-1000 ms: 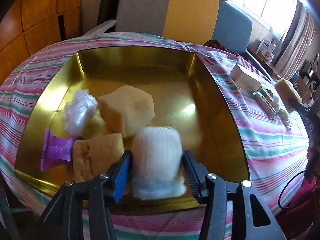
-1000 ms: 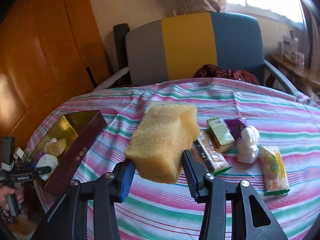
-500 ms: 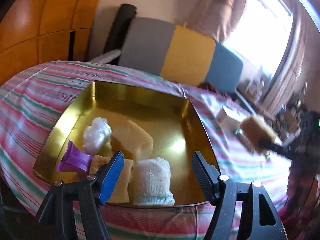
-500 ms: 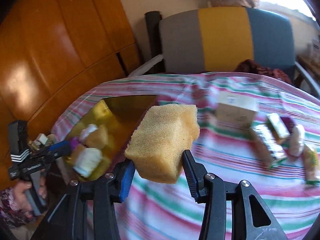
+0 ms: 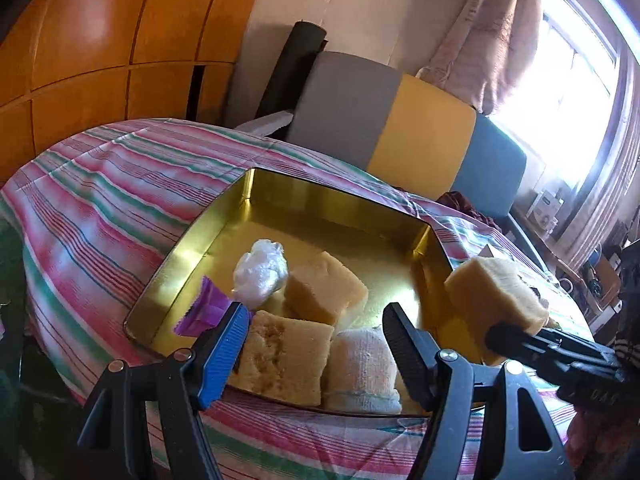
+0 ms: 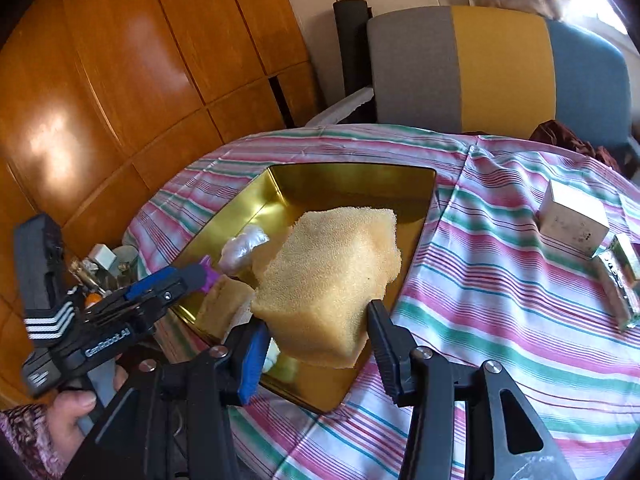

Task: Organize objects
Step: 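Carry the grey towel and yellow sponge with both tools over the gold tray, then open the left tool to drop the towel while the right tool releases the sponge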

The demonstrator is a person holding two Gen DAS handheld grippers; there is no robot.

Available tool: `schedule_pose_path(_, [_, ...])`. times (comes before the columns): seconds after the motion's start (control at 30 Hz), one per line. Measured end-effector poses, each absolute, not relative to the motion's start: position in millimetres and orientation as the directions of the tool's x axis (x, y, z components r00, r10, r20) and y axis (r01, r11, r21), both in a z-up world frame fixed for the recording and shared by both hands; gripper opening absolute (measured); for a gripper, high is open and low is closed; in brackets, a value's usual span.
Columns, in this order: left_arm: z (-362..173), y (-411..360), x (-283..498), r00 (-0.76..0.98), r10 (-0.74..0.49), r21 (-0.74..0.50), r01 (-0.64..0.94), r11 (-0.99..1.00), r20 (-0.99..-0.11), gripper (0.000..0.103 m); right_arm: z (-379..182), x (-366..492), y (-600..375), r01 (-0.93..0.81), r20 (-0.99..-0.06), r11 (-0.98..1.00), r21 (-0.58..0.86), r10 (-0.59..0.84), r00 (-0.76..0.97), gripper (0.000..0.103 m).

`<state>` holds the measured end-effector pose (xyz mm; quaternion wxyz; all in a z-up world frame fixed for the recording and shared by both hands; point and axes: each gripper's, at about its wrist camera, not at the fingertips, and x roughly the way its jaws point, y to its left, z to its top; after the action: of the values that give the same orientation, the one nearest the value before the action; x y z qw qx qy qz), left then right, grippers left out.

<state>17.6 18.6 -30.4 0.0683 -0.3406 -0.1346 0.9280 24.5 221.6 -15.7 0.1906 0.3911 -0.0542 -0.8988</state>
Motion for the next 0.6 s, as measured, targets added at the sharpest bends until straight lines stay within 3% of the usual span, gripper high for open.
schedule_pose_path(0.27, [-35, 10, 16, -0.742, 0.227, -0.321, -0.017, -0.947, -0.631, 0.071, -33, 15, 200, 0.292, -0.732, -0.943, 0.162, -0.313, -0.606, 0.050])
schedule_pose_path(0.37, [-36, 8, 17, -0.744, 0.220, -0.325, -0.004, -0.946, -0.631, 0.071, -35, 18, 199, 0.298, -0.731, -0.942, 0.154, -0.312, -0.607, 0.059])
schedule_pose_path(0.5, [-35, 8, 17, -0.745, 0.225, -0.332, -0.006, -0.943, -0.628, 0.071, -28, 27, 202, 0.304, -0.693, -0.939, 0.162, -0.328, -0.642, 0.081])
schedule_pose_path(0.6, [-35, 11, 18, -0.744, 0.233, -0.330, -0.018, -0.944, -0.626, 0.071, -23, 34, 203, 0.324, -0.670, -0.932, 0.159, -0.343, -0.658, 0.081])
